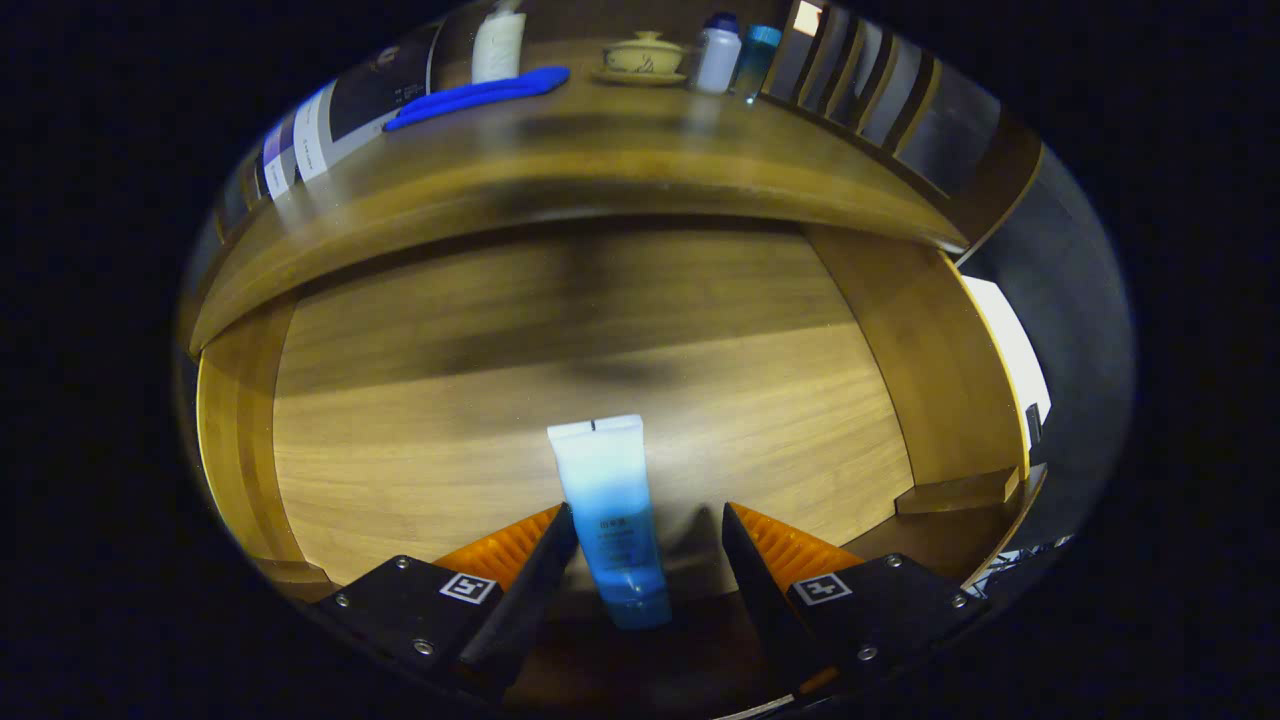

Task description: Pull open the drawer, take out the items inside it, and place them on the countertop above the cabinet.

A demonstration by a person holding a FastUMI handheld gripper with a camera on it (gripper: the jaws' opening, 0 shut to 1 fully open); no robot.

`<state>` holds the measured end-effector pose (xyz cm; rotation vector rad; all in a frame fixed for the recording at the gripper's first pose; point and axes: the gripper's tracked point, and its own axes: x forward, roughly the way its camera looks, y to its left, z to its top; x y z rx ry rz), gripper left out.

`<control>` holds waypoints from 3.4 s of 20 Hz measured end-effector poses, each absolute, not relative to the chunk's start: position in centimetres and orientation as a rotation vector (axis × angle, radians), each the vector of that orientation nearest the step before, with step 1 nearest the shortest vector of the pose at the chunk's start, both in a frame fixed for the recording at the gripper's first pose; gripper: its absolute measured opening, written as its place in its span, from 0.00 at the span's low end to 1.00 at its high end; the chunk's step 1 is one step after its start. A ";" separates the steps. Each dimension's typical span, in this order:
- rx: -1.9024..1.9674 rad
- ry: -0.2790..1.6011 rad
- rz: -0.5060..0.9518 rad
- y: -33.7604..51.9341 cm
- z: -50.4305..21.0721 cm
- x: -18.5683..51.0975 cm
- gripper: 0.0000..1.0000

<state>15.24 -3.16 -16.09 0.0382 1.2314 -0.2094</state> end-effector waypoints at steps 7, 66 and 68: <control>0.143 1.287 -0.174 -2.2 -17.1 15.0 0.82; 0.075 0.545 -0.100 -2.6 0.9 32.3 0.38; 0.079 0.571 -0.082 -2.4 -0.1 33.4 0.39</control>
